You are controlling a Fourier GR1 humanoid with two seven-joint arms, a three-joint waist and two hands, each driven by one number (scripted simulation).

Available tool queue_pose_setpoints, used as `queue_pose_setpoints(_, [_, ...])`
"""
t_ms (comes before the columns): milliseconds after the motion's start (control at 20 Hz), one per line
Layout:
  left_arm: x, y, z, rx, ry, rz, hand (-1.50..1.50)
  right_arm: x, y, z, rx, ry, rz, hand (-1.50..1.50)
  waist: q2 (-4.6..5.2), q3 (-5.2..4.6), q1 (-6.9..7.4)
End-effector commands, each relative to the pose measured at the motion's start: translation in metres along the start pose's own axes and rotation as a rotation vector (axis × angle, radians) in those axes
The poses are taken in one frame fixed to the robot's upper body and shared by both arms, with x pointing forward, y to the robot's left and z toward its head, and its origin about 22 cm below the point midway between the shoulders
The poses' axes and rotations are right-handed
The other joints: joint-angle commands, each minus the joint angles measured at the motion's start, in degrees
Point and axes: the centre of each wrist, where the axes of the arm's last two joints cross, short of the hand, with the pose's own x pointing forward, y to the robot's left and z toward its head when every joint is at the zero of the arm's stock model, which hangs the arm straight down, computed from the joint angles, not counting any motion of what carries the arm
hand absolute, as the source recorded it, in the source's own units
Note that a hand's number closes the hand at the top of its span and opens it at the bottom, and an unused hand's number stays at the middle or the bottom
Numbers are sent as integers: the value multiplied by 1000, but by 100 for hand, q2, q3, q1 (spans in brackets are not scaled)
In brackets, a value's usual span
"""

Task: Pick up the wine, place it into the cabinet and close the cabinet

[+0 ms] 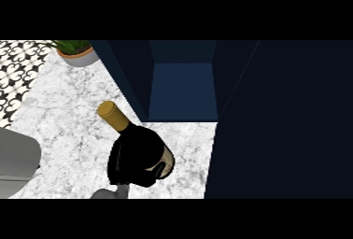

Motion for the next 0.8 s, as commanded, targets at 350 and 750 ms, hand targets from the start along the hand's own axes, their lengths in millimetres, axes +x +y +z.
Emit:
queue_pose_setpoints(350, [-19, -27, 0, 85, 38, 7, 150, 11, -6, 1, 23, 4, -30, -150, 6, -1, -5])
queue_pose_setpoints(750, [-40, -20, -26, 77, 7, -7, 150, 15, -5, 5, 15, -11, -33, -150, 12, -3, -39])
